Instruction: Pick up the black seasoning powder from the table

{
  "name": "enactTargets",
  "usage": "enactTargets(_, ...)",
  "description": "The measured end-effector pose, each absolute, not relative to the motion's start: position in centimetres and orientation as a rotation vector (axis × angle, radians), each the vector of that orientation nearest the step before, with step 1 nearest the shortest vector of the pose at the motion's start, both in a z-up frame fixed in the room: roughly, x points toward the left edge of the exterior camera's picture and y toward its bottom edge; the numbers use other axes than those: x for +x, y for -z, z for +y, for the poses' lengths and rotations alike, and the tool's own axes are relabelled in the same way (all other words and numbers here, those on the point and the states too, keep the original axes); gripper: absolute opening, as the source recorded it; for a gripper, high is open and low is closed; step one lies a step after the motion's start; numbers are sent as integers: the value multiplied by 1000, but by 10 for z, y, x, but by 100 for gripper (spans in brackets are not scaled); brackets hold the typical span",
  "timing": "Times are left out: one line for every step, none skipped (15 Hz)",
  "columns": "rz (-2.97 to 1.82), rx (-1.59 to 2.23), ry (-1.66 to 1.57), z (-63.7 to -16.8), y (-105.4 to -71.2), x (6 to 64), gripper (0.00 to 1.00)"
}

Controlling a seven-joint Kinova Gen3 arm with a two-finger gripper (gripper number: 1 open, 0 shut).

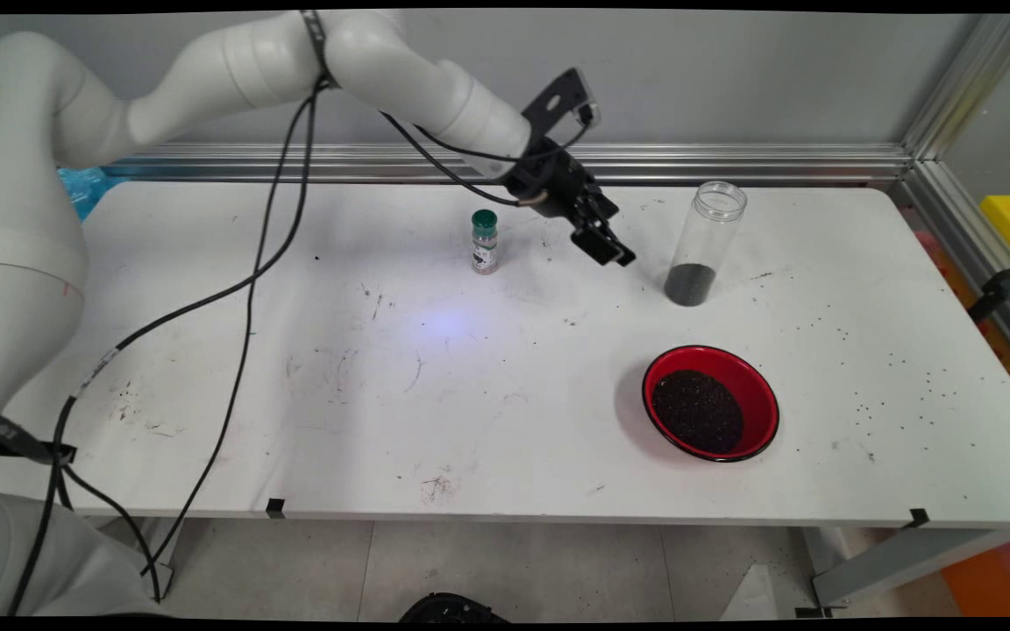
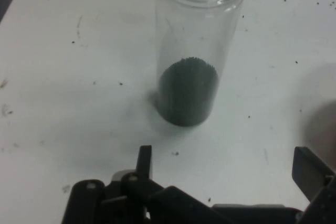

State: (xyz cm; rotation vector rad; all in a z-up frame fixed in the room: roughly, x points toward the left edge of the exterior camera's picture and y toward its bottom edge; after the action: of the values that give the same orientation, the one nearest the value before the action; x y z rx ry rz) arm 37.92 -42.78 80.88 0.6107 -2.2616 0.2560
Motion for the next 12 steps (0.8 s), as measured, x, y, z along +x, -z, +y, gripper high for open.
enactTargets(-2258, 611, -251, -432, -803, 372, 100)
enactTargets(-2255, 614, -247, -435, -798, 367, 100)
enactTargets(-2252, 617, -243, -438, -793, 363, 100)
enactTargets(-2250, 620, -240, -441, -788, 357, 100)
enactTargets(-2248, 624, -238, -444, -783, 353, 100)
enactTargets(-2247, 628, -236, -447, -779, 349, 100)
enactTargets(-2246, 631, -234, -450, -774, 345, 100)
enactTargets(-2245, 634, -232, -453, -770, 342, 100)
enactTargets(-2245, 639, -230, -456, -764, 338, 100)
enactTargets(-2245, 641, -229, -459, -760, 336, 100)
enactTargets(-2245, 644, -228, -462, -756, 332, 100)
enactTargets(-2246, 644, -228, -465, -752, 329, 100)
